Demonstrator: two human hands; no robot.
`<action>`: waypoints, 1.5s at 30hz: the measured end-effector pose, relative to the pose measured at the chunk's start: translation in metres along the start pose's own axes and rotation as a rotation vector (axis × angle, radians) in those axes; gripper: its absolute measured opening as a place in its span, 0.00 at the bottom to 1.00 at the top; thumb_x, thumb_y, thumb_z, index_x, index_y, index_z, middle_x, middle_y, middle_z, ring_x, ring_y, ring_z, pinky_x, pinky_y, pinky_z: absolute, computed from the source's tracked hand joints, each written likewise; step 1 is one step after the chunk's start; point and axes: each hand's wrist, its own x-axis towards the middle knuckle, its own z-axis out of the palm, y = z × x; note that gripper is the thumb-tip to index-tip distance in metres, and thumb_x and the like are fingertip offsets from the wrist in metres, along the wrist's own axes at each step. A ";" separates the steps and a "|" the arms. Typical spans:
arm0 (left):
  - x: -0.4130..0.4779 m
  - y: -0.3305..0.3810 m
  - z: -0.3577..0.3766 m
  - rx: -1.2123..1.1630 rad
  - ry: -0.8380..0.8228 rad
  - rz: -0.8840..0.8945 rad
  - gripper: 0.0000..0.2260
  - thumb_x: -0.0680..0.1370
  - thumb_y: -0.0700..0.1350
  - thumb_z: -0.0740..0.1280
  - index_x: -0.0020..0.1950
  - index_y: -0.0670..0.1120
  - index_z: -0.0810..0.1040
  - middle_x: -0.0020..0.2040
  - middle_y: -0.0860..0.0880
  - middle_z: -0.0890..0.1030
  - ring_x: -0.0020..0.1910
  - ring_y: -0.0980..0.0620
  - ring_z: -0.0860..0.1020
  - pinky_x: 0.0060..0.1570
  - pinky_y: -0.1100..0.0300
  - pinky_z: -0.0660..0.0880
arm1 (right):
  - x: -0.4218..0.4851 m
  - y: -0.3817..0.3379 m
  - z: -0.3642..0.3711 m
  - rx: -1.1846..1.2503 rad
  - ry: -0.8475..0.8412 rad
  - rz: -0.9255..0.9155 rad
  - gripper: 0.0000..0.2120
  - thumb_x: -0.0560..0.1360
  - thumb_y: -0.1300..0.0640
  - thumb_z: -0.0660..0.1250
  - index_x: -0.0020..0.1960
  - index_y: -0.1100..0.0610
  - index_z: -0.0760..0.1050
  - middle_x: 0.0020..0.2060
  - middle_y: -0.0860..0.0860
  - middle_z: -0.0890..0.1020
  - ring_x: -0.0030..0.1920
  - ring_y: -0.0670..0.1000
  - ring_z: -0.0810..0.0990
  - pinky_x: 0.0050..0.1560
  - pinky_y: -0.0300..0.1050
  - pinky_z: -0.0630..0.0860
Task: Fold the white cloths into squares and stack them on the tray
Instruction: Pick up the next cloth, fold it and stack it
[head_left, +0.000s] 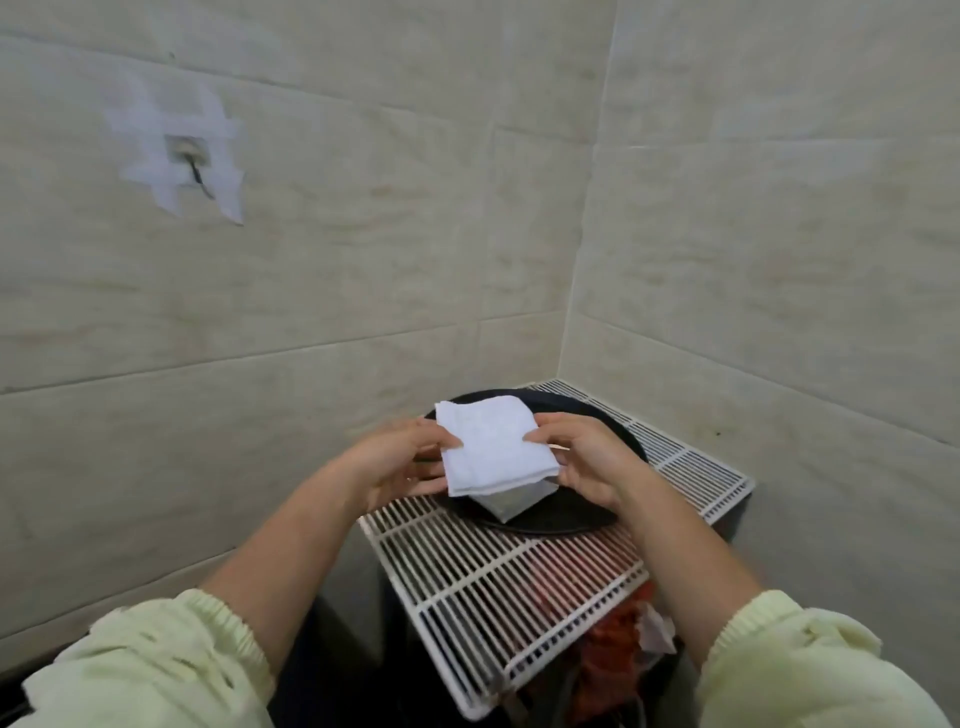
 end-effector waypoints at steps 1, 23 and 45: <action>0.012 0.004 0.011 -0.003 0.012 0.002 0.06 0.75 0.37 0.68 0.49 0.46 0.76 0.39 0.48 0.80 0.36 0.53 0.78 0.34 0.61 0.79 | 0.011 -0.006 -0.014 -0.004 -0.006 -0.005 0.17 0.70 0.69 0.66 0.58 0.63 0.79 0.47 0.59 0.83 0.41 0.53 0.80 0.38 0.42 0.79; 0.178 0.006 0.148 0.273 0.323 -0.086 0.10 0.74 0.34 0.69 0.53 0.31 0.79 0.50 0.36 0.83 0.45 0.41 0.83 0.49 0.50 0.81 | 0.161 -0.024 -0.182 -0.296 -0.017 0.104 0.09 0.70 0.68 0.72 0.49 0.61 0.80 0.37 0.54 0.84 0.36 0.49 0.82 0.30 0.38 0.76; 0.191 -0.013 0.162 0.997 0.493 -0.072 0.12 0.73 0.36 0.68 0.56 0.39 0.71 0.52 0.43 0.78 0.50 0.43 0.78 0.44 0.56 0.75 | 0.170 -0.002 -0.178 -0.890 -0.057 -0.095 0.08 0.68 0.63 0.76 0.41 0.55 0.78 0.41 0.51 0.80 0.45 0.53 0.79 0.53 0.48 0.77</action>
